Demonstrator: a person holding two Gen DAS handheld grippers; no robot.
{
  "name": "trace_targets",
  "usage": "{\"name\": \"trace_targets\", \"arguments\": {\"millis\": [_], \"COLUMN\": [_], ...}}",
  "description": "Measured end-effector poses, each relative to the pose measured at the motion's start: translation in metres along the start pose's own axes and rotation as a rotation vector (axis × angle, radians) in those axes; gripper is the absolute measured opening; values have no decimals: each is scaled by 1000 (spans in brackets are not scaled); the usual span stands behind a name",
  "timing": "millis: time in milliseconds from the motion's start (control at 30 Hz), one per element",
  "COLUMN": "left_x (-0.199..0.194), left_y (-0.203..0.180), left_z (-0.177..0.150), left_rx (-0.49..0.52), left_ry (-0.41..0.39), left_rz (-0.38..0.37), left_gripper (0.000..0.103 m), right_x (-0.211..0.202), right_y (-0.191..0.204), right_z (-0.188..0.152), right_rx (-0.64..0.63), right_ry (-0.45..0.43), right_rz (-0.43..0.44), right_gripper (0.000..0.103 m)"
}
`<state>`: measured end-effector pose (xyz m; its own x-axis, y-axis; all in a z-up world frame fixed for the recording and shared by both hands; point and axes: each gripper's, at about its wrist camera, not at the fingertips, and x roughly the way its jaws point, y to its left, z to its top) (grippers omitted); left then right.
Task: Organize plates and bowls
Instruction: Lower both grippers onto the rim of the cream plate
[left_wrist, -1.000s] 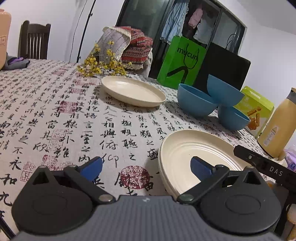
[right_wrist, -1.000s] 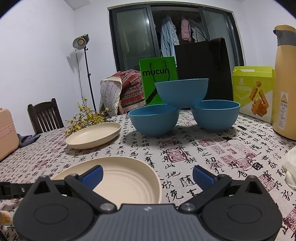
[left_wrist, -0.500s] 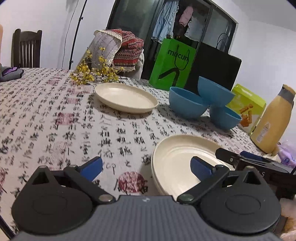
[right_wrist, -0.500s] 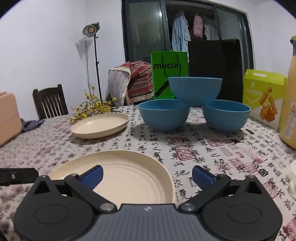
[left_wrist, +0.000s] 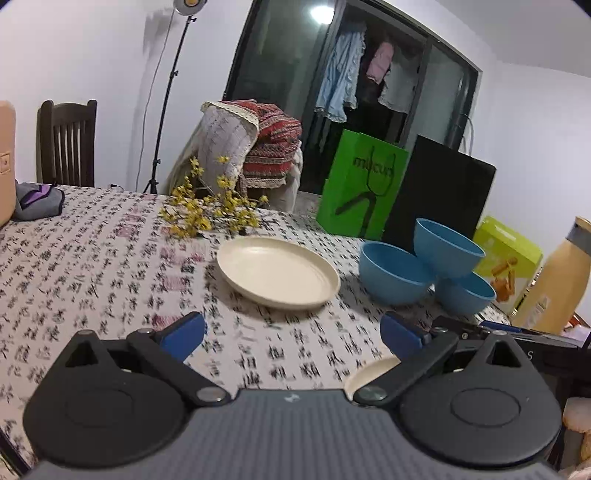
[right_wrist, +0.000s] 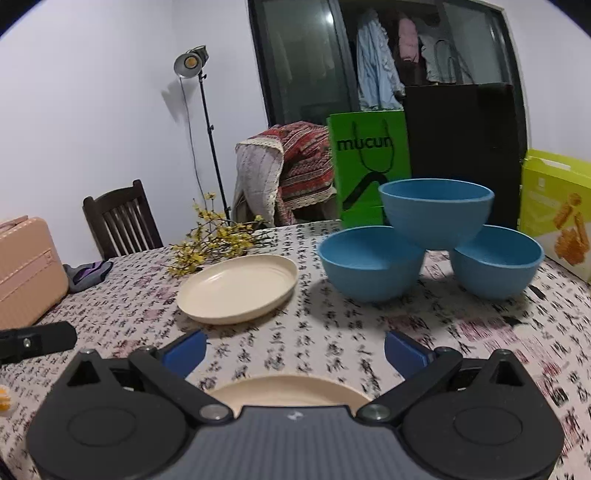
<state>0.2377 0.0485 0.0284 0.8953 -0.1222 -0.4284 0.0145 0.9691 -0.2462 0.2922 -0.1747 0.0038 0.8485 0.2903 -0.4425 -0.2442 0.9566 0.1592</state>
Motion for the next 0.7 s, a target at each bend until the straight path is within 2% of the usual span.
{"name": "trace_targets", "arguments": {"millis": [433,700], "left_x": [34,63], "left_y": [12,20], "left_z": [54,75], "left_rx": [-31,-51], "left_ry": [21,41], "left_rz": [82,116], "left_gripper": [103,103], "right_x": [45,76], "right_y": [18,21], "right_z": [56,75], "right_rx": [52,91], "right_ry": [71,106], "right_rz": [11,-2], "right_gripper": [103,103]}}
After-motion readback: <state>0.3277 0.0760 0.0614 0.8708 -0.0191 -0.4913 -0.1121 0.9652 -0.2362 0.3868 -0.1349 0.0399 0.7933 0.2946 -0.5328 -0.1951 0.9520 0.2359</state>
